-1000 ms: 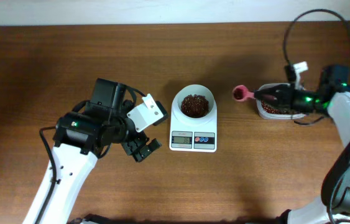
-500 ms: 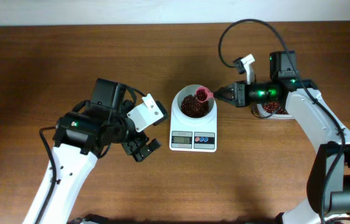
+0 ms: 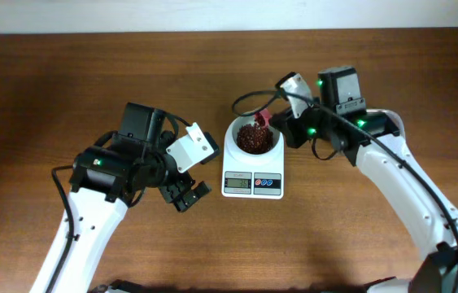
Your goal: Scoop and weigh 50g on scale
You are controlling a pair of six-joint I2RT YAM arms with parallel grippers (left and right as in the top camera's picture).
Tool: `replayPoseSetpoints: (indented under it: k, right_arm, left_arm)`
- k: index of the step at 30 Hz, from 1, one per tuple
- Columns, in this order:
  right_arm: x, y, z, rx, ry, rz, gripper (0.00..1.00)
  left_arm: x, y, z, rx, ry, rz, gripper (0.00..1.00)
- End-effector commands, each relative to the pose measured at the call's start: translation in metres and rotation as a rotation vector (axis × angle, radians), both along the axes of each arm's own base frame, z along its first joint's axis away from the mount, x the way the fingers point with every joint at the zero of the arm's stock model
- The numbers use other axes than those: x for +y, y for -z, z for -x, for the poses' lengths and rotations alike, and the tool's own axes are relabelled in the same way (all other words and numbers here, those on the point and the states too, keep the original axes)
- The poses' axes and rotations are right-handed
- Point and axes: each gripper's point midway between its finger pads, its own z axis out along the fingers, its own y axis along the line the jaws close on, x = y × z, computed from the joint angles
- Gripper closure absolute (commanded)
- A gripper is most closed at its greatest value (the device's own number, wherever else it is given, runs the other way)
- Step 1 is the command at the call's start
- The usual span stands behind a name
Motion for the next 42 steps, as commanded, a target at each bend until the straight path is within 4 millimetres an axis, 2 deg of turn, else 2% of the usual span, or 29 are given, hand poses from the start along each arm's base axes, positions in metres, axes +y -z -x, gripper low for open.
replayPoseSetpoints:
  k: [1, 9, 22, 24, 27, 29, 30, 32, 33, 34, 35, 36, 37, 38, 39, 40, 42]
  right_arm:
    - [-0.005, -0.023, -0.004, -0.091, 0.023, 0.038, 0.96]
    - [-0.006, -0.013, 0.009, -0.022, 0.016, 0.055, 0.96]
    - [-0.006, -0.011, 0.010, -0.014, 0.013, 0.054, 0.96]
    - [0.007, -0.015, 0.020, 0.013, -0.053, -0.013, 0.96]
    - [-0.025, 0.000, -0.004, -0.049, 0.083, 0.169, 0.96]
    - [-0.002, -0.005, 0.010, -0.020, -0.012, 0.073, 0.96]
    - [0.001, -0.005, 0.012, -0.035, -0.039, 0.085, 0.96]
    - [-0.018, 0.000, -0.004, -0.092, 0.044, 0.209, 0.96]
    - [-0.011, -0.003, -0.001, -0.076, 0.036, 0.161, 0.96]
    - [0.007, -0.008, 0.010, -0.055, -0.044, 0.078, 0.96]
    - [0.011, -0.008, 0.013, -0.062, -0.071, 0.079, 0.96]
    - [-0.001, -0.004, 0.004, -0.112, -0.051, 0.176, 0.96]
    - [-0.020, -0.001, -0.008, -0.139, 0.041, 0.262, 0.96]
    - [-0.011, -0.003, -0.004, -0.120, 0.020, 0.213, 0.96]
    - [0.015, -0.008, 0.013, -0.086, -0.091, 0.105, 0.96]
    - [0.023, -0.009, 0.021, -0.080, -0.141, 0.081, 0.96]
    - [0.001, -0.001, 0.005, -0.147, -0.070, 0.245, 0.96]
  left_arm:
    - [-0.001, -0.009, -0.001, -0.030, 0.018, 0.014, 0.01]
    - [-0.001, -0.009, -0.001, -0.030, 0.018, 0.014, 0.01]
    - [-0.001, -0.009, -0.001, -0.030, 0.018, 0.014, 0.01]
    - [-0.001, -0.009, -0.001, -0.030, 0.018, 0.015, 0.01]
    - [-0.001, -0.009, -0.001, -0.030, 0.018, 0.014, 0.01]
    - [-0.001, -0.009, -0.001, -0.030, 0.018, 0.014, 0.01]
    - [-0.001, -0.009, -0.001, -0.030, 0.018, 0.014, 0.01]
    - [-0.001, -0.009, -0.001, -0.030, 0.018, 0.015, 0.01]
    - [-0.001, -0.009, -0.001, -0.030, 0.018, 0.014, 0.01]
    - [-0.001, -0.009, -0.001, -0.030, 0.018, 0.015, 0.01]
    - [-0.001, -0.009, -0.001, -0.030, 0.018, 0.014, 0.01]
    - [-0.001, -0.009, -0.001, -0.030, 0.018, 0.014, 0.01]
    - [-0.001, -0.009, -0.001, -0.030, 0.018, 0.015, 0.01]
    - [-0.001, -0.009, -0.001, -0.030, 0.018, 0.014, 0.01]
    - [-0.001, -0.009, -0.001, -0.030, 0.018, 0.014, 0.01]
    - [-0.001, -0.009, -0.001, -0.030, 0.018, 0.014, 0.01]
    - [-0.001, -0.009, -0.001, -0.030, 0.018, 0.014, 0.01]
